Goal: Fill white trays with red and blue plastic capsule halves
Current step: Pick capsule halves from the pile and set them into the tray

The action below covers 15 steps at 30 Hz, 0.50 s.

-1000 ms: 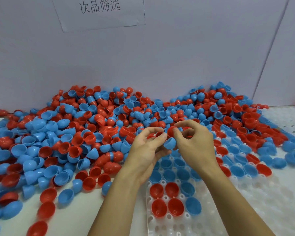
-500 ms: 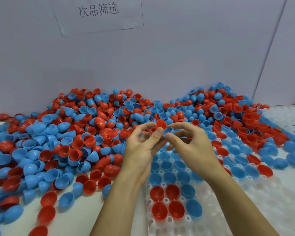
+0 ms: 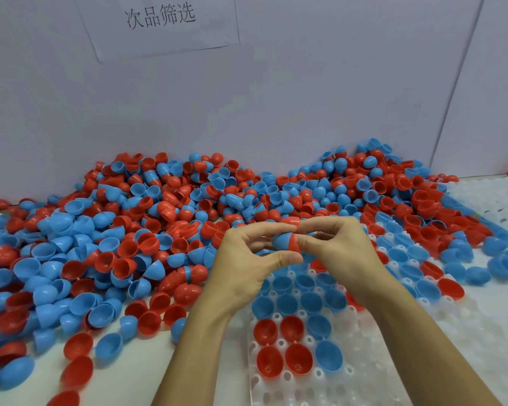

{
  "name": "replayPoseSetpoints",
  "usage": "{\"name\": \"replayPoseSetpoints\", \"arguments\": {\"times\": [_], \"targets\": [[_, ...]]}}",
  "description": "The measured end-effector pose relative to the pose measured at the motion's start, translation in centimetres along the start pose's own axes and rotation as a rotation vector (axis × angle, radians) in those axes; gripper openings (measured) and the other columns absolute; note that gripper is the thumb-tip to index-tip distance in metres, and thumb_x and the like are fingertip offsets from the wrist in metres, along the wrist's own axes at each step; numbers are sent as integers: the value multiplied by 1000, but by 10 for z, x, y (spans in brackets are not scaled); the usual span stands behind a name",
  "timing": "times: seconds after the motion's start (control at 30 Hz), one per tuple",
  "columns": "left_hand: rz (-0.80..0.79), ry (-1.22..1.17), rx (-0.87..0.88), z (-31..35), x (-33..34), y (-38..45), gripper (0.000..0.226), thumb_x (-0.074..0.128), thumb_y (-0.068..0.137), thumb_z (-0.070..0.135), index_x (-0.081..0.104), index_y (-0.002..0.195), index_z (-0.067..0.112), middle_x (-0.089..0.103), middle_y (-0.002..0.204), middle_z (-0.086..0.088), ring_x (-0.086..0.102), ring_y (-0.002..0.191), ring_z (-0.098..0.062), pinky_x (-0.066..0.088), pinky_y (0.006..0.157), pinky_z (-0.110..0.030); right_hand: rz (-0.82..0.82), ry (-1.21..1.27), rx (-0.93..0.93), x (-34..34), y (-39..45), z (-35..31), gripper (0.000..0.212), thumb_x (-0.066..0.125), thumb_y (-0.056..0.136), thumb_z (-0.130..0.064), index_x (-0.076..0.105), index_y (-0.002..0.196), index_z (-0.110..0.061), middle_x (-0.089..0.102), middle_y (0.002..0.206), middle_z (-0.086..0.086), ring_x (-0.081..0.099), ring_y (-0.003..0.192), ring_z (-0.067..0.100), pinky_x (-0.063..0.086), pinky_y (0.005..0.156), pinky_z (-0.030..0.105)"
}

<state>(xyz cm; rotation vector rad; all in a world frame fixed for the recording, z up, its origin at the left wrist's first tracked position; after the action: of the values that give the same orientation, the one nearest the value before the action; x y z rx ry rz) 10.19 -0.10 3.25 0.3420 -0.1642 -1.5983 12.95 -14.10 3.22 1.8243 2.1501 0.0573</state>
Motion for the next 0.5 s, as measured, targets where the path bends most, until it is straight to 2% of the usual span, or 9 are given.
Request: {"name": "replayPoseSetpoints", "arguments": {"times": [0.1, 0.23, 0.33, 0.4, 0.47, 0.5], "targets": [[-2, -41, -2, 1, 0, 0, 38, 81, 67, 22, 77, 105, 24, 77, 106, 8, 73, 99, -10, 56, 86, -20, -7, 17, 4, 0, 1, 1, 15, 74, 86, -12, 80, 93, -24, 78, 88, -9, 73, 88, 10, 57, 81, 27], [12, -79, -7, -1, -1, -1, 37, 81, 68, 18, 77, 104, 18, 78, 100, 6, 74, 94, -9, 56, 80, -17, -9, -7, 3, 1, 1, 0, 13, 71, 89, -13, 79, 94, -22, 77, 88, -11, 72, 88, 2, 55, 75, 16], [46, -59, 11, 0, -3, 0, 35, 82, 64, 20, 77, 99, 24, 79, 95, 4, 75, 91, -12, 57, 79, -21, 7, -97, -24, 2, 2, -2, 14, 68, 93, -14, 79, 97, -21, 77, 88, -12, 70, 86, 0, 55, 74, 13], [113, -41, 32, 1, -11, 0, 33, 83, 62, 24, 78, 94, 29, 76, 85, 7, 72, 81, -9, 58, 76, -23, 70, -99, -36, -4, 3, -3, 14, 67, 94, -16, 78, 94, -25, 76, 84, -14, 69, 80, 1, 54, 69, 12], [226, -57, 53, 1, -30, -1, 30, 83, 62, 28, 79, 91, 34, 70, 74, 14, 66, 70, -2, 56, 70, -17, 170, -32, -30, -20, 3, -1, 15, 68, 94, -20, 76, 88, -31, 75, 81, -15, 68, 74, -1, 53, 64, 12], [275, -80, 54, 0, -38, -1, 29, 83, 63, 28, 78, 92, 33, 71, 76, 15, 66, 70, 1, 54, 69, -15, 212, 14, -23, -28, 3, 0, 15, 68, 94, -21, 76, 86, -32, 75, 80, -14, 67, 73, -3, 53, 62, 12]]}}
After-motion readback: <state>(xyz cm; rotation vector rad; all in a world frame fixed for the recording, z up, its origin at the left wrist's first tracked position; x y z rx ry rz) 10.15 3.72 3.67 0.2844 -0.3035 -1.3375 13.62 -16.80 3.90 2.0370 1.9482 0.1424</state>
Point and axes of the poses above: each hand's wrist, its own y-axis towards the middle knuckle, its own x-axis out of the palm, z = x × y, the point moved 10 cm from there along y, towards the middle knuckle
